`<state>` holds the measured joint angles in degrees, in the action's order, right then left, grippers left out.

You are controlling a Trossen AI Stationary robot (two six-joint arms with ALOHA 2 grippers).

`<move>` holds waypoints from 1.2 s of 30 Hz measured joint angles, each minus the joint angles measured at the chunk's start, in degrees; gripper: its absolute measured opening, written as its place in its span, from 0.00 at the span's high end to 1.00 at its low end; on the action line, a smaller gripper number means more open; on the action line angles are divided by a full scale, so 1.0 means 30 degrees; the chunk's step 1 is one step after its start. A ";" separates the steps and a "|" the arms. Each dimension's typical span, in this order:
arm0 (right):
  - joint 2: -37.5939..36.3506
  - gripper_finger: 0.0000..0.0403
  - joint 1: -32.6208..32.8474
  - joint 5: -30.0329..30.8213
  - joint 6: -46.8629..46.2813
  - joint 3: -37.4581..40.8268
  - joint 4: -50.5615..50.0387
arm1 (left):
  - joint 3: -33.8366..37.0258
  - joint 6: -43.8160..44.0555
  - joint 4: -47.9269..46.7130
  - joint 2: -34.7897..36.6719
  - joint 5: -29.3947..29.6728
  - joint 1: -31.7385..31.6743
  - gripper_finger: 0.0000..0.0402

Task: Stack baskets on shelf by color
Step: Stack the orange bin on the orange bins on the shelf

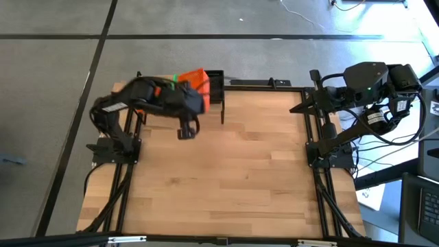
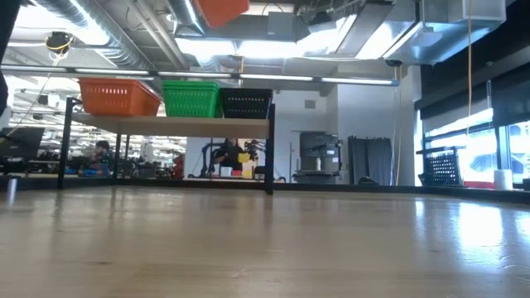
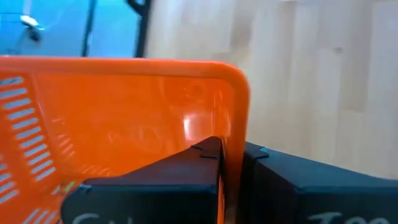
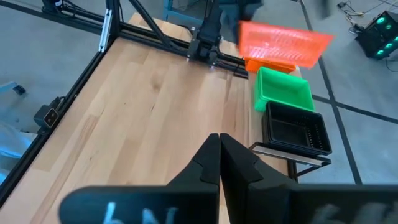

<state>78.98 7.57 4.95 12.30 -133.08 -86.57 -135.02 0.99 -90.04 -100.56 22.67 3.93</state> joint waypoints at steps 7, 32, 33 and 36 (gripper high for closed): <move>0.0000 1.00 0.0000 0.0007 -0.0069 0.0000 0.0074 | 0.0089 -0.1039 0.0041 0.1302 -0.0156 -0.2538 1.00; 0.0000 1.00 -0.0003 0.1524 0.0068 -0.0003 0.0926 | 1.5491 -0.2706 -0.0015 0.9860 -0.1474 -0.7307 1.00; 0.0000 1.00 -0.0007 0.1634 0.0072 0.0000 0.0928 | 1.5854 -0.3158 0.0004 0.9855 -0.1225 -0.7463 1.00; 0.0000 1.00 0.0000 0.1683 0.0064 0.0000 0.0926 | 1.6802 -0.4627 0.0015 0.9809 -0.1195 -0.8081 1.00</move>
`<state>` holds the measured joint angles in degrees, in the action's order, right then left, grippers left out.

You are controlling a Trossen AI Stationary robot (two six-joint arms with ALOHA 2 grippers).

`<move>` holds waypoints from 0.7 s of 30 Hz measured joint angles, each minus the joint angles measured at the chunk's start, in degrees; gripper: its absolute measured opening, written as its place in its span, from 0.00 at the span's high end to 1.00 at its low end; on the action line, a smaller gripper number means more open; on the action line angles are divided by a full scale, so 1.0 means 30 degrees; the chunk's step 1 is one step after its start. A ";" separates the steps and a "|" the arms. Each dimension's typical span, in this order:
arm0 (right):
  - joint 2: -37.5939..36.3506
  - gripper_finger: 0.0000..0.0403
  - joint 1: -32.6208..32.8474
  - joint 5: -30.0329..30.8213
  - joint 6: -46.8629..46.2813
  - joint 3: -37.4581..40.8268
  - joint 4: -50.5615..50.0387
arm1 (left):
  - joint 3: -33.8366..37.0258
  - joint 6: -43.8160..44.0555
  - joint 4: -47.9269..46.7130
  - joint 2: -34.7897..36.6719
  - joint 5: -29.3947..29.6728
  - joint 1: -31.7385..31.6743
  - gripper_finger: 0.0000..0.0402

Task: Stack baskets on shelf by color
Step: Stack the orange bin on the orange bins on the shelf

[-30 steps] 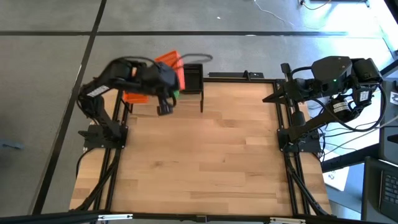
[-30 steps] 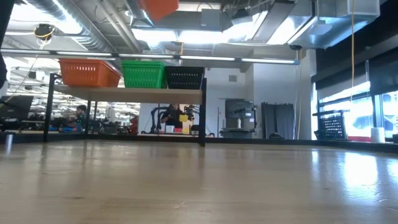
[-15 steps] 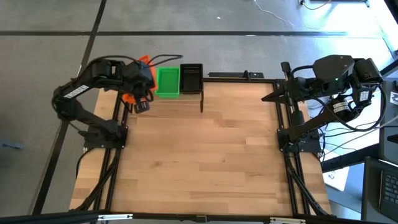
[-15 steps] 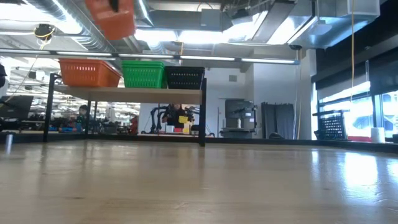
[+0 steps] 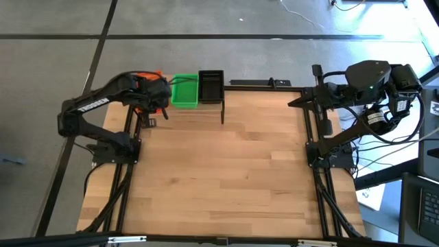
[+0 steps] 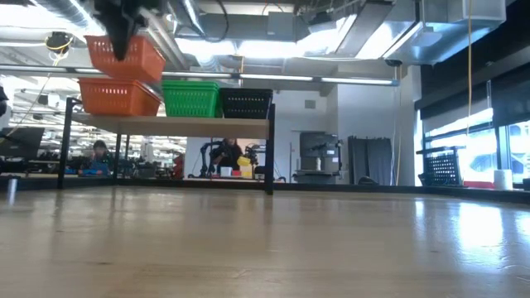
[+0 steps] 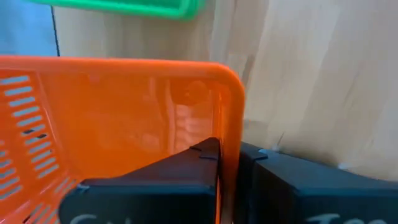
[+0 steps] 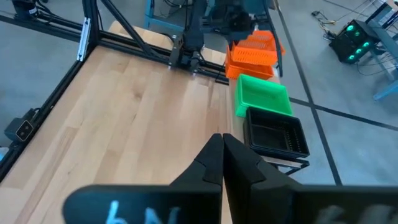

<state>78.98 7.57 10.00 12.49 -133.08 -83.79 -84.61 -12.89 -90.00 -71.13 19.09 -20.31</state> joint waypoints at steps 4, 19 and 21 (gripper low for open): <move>0.0000 1.00 0.0000 0.0007 -0.0072 0.0000 0.0000 | 0.0928 -0.1383 0.0000 0.0015 -0.0141 -0.0849 1.00; 0.0000 1.00 0.0000 0.0000 -0.0080 0.0000 0.0087 | 0.1433 -0.2462 0.0350 0.0007 -0.0905 -0.2766 1.00; 0.0000 1.00 0.0000 -0.0007 -0.0080 0.0000 0.0087 | 0.1440 -0.2461 0.0349 0.0007 -0.0894 -0.2873 1.00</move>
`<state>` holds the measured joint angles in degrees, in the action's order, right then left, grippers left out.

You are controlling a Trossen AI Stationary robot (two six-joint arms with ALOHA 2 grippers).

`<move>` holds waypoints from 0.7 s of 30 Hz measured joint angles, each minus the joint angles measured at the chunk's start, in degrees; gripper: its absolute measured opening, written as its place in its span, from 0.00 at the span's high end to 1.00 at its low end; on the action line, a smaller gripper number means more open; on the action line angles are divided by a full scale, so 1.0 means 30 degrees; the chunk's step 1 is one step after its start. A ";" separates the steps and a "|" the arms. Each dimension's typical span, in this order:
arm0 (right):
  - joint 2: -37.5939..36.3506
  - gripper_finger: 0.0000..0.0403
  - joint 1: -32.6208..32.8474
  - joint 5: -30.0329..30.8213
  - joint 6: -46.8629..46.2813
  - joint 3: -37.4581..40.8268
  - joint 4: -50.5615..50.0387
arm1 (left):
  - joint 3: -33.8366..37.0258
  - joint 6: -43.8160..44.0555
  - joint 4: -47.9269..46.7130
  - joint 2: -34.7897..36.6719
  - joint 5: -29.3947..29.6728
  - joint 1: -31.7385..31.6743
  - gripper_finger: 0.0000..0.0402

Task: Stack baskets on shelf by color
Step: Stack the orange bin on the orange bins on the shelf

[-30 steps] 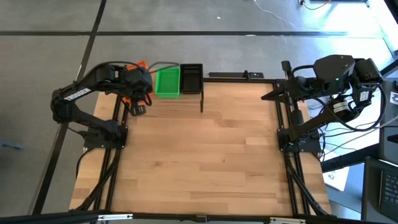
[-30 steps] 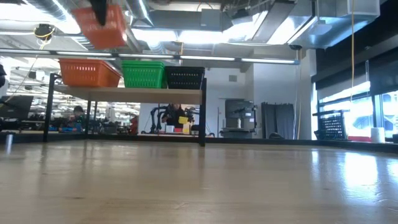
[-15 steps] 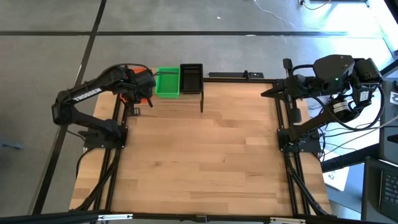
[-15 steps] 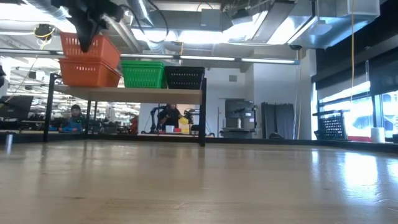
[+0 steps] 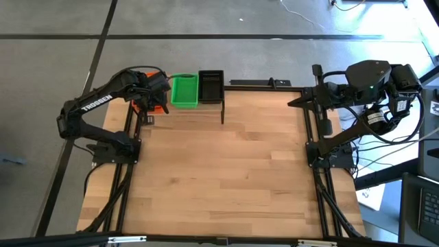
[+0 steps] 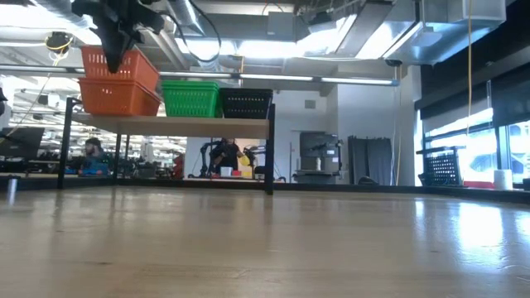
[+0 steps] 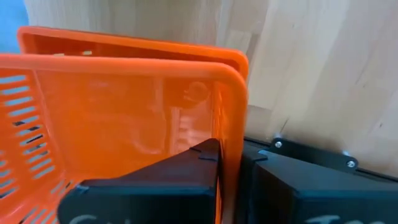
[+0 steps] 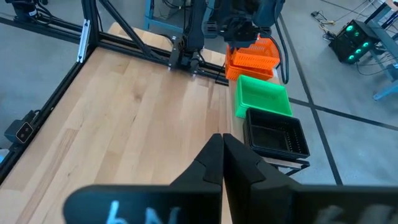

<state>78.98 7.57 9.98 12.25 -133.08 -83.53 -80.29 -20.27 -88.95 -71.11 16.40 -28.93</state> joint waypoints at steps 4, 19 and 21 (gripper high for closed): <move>0.0000 1.00 -0.0005 0.0000 0.0000 0.0000 0.0000 | 0.0000 -0.0576 -0.0003 0.0000 0.0000 -0.0032 1.00; 0.0000 1.00 0.0000 -0.0008 0.0000 0.0000 0.0058 | 0.0000 -0.1785 0.0584 0.0000 -0.0327 -0.0028 1.00; 0.0003 1.00 -0.0005 -0.0008 0.0000 0.0000 0.0058 | 0.0000 -0.1813 0.0599 0.0000 -0.0321 -0.0028 1.00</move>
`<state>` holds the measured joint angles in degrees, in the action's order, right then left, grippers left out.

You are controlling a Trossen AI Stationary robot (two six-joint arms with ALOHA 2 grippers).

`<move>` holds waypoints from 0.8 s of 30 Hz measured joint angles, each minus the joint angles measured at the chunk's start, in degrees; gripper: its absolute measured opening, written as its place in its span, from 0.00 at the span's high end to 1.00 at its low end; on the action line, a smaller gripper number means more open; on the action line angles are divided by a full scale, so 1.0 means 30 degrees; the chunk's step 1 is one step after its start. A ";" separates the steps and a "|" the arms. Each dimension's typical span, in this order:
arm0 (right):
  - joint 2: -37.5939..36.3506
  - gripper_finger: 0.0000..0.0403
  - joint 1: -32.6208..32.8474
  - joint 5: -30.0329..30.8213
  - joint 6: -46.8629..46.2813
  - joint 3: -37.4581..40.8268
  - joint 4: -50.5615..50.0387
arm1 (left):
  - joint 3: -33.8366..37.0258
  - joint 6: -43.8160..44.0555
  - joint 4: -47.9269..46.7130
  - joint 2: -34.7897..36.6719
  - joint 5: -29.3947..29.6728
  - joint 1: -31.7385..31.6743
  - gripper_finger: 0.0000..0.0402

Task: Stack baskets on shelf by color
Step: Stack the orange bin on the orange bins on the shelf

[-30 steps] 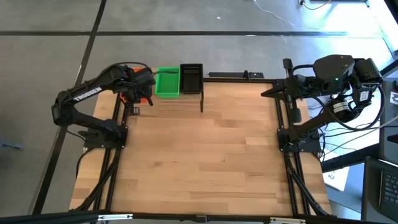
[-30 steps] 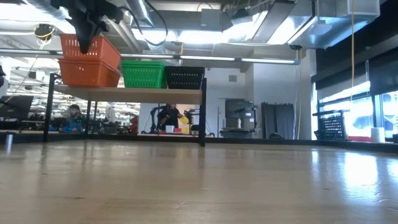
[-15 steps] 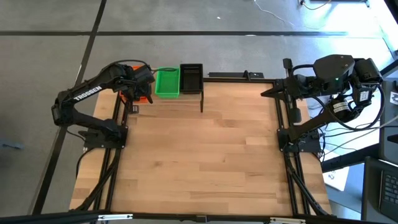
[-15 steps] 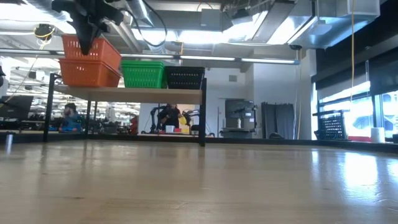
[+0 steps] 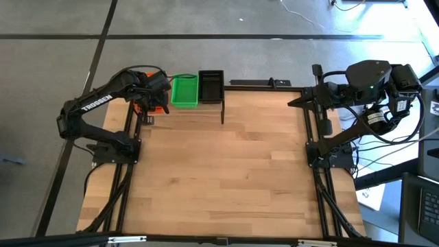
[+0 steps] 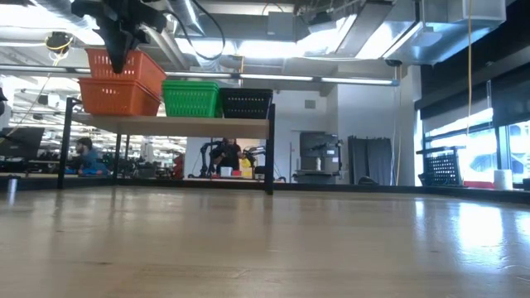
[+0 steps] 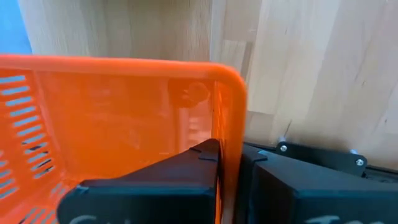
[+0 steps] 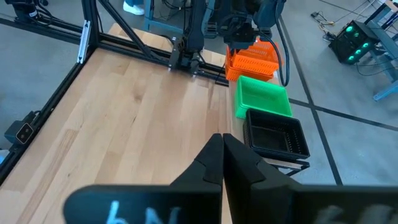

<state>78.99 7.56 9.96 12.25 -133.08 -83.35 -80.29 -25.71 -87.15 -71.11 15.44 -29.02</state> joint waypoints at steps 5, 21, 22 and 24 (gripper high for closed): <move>0.0000 1.00 0.0001 -0.0022 0.0000 0.0000 0.0000 | 0.0000 -0.0076 -0.0008 0.0000 0.0015 0.0000 1.00; 0.0005 1.00 0.0005 -0.0015 0.0004 0.0000 0.0000 | 0.0000 0.0409 -0.0086 -0.0335 0.0159 -0.0379 0.99; 0.0005 1.00 0.0004 -0.0022 0.0000 0.0000 0.0000 | 0.0000 0.0392 -0.0078 -0.0335 0.0162 -0.0379 0.99; 0.0005 1.00 0.0005 -0.0015 0.0003 0.0000 0.0000 | 0.0000 0.0450 -0.0074 -0.0335 0.0179 -0.0379 0.97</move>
<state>79.00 7.57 9.91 12.26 -133.08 -83.35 -80.29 -24.36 -87.37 -72.12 15.98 -30.15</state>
